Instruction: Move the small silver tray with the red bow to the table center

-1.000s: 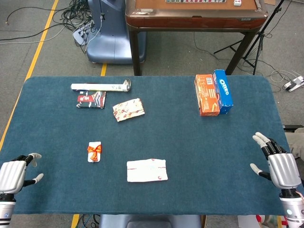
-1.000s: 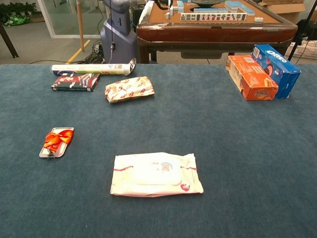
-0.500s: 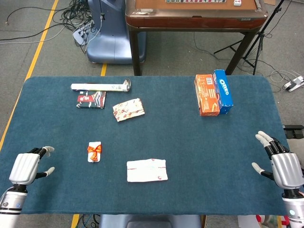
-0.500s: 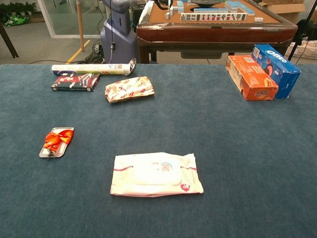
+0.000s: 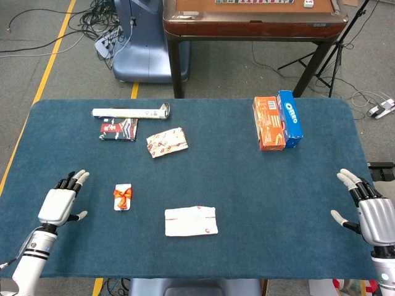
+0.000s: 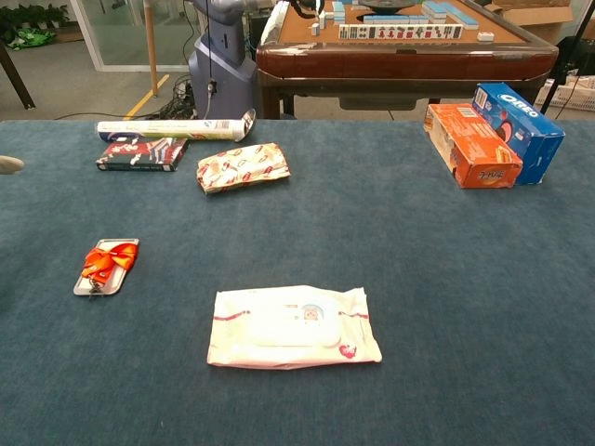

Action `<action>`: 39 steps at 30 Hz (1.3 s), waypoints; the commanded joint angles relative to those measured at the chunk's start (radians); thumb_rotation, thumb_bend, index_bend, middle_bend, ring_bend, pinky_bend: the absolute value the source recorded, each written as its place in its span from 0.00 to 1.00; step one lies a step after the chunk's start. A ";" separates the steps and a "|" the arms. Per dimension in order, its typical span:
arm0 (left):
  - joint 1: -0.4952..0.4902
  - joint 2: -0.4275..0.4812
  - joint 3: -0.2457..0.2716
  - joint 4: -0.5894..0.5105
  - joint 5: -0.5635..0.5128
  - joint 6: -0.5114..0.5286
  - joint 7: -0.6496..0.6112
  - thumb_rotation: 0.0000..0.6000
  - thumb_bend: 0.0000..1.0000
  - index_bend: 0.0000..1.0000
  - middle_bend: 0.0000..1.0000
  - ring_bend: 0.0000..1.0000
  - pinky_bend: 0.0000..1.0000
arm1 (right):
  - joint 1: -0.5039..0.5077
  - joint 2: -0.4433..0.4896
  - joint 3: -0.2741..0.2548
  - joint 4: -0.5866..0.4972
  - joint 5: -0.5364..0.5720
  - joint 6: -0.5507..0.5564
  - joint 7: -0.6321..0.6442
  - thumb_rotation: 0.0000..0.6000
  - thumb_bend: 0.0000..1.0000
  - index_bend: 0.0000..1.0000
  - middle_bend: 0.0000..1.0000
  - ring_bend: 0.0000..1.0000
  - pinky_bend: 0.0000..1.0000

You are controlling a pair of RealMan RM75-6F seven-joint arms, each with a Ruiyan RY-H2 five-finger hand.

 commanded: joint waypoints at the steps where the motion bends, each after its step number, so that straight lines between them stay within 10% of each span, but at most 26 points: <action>1: -0.020 -0.019 -0.007 0.011 -0.024 -0.026 0.014 1.00 0.00 0.02 0.00 0.00 0.13 | 0.000 0.001 0.000 0.000 0.000 -0.001 0.002 1.00 0.11 0.19 0.19 0.20 0.51; 39: -0.184 -0.190 -0.034 0.115 -0.131 -0.158 0.124 1.00 0.00 0.00 0.00 0.00 0.05 | 0.000 0.010 0.000 0.002 0.007 -0.010 0.020 1.00 0.11 0.19 0.19 0.20 0.51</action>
